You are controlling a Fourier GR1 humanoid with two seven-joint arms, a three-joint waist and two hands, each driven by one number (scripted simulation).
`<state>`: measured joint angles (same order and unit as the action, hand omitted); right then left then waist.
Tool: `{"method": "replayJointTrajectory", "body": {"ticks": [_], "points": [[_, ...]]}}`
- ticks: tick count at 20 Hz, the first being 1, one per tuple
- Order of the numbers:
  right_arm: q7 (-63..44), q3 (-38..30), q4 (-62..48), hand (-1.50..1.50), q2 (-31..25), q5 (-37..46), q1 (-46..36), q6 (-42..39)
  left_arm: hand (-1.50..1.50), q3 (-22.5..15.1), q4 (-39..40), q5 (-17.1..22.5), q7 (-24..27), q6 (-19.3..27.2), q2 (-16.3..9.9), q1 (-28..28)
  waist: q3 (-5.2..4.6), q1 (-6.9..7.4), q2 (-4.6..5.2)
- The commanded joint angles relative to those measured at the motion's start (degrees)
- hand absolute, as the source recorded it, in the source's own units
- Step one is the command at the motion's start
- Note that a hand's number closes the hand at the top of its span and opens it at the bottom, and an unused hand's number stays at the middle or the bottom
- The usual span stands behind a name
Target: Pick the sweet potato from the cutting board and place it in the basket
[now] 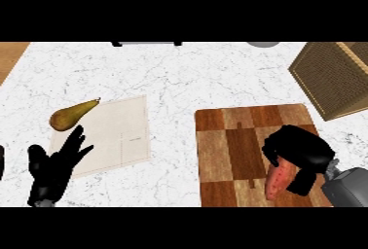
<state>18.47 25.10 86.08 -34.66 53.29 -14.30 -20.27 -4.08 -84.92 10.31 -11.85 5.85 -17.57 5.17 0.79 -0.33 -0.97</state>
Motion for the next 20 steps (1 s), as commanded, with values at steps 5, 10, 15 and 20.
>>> {"method": "replayJointTrajectory", "body": {"ticks": [5, 10, 15, 20], "points": [[-18.41, -3.44, 12.72, 1.5, 3.48, 3.42, 15.28, 5.24, 0.0, -1.49, 1.0, -0.34, -2.37, -0.08, 1.05, 6.43, -0.83, -1.87, 0.39], [-19.1, -11.41, 22.7, 1.5, 9.48, -9.65, 19.64, 6.47, 0.0, 1.69, 2.25, 1.34, -2.59, -1.43, -1.24, 5.53, -0.83, -2.77, 0.52], [-22.49, -19.27, 31.44, 1.5, 20.73, -27.23, 18.06, 7.52, 0.0, -0.58, 0.23, 0.27, -1.66, -0.41, 0.98, 8.35, -0.82, -2.43, 0.42], [-35.68, -29.31, 42.87, 1.5, 19.64, -37.22, 13.79, 3.84, 0.0, -1.61, 2.02, -0.92, -2.19, -0.2, 1.6, 5.94, -1.01, -2.46, 0.64]]}}
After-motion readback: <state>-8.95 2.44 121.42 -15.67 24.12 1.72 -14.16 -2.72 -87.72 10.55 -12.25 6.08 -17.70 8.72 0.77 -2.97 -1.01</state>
